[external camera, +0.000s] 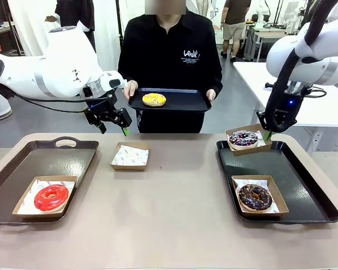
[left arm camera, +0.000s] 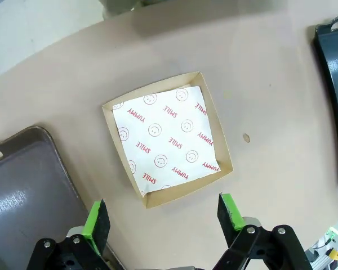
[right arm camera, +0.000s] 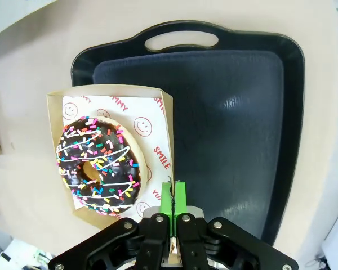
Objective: Individually package the donuts and arrange them on the tray.
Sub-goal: Place the picked Paper togo box on the Handle tray while simultaneously picking up another Paper togo box from the table with the other hand.
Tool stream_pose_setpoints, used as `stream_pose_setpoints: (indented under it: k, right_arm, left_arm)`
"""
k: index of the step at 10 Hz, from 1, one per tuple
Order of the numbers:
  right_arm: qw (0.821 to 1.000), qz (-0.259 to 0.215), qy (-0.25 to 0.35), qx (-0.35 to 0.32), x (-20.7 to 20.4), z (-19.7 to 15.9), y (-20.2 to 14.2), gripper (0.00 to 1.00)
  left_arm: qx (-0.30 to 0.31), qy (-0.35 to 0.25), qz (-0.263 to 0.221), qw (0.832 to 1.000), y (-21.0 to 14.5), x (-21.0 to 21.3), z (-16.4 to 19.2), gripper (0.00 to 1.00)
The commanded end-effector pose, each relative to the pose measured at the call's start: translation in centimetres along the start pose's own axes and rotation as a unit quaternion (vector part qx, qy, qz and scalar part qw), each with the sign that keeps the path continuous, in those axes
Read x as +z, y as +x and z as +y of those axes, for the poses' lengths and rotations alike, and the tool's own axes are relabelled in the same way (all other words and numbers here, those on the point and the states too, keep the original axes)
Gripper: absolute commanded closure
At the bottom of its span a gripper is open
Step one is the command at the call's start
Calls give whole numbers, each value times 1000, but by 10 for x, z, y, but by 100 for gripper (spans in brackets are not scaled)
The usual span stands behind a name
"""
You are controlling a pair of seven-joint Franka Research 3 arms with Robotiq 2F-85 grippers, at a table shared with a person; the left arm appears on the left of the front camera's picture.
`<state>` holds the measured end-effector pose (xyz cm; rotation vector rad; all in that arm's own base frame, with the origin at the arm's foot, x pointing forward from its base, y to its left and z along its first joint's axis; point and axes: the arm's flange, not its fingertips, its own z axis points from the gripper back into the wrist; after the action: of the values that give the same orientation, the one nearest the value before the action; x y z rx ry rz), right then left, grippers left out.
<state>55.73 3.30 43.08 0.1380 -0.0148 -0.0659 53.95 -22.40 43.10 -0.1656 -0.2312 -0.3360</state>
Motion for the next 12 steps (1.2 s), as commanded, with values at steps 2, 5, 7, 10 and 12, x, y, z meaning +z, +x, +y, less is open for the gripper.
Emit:
stream_pose_setpoints:
  k: [2, 5, 7, 10, 12]
  right_arm:
    - [1000, 11, -11, 11, 0, 12, 7, 99]
    - [998, 42, -25, 25, -13, 31, 20, 99]
    - [998, 41, -35, 26, -18, 31, 23, 99]
    - [999, 19, -47, 16, -24, 23, 24, 99]
    - [999, 16, -45, 13, -30, 19, 24, 99]
  left_arm:
    - [0, 0, 0, 1000, 0, 0, 0, 0]
    - [73, 23, 35, 996, -10, 7, 4, 0]
    - [113, 24, 82, 990, -2, -4, 6, 0]
    - [149, 29, 114, 982, 5, -29, 11, 0]
    - [166, 43, 111, 979, 10, -44, 12, 0]
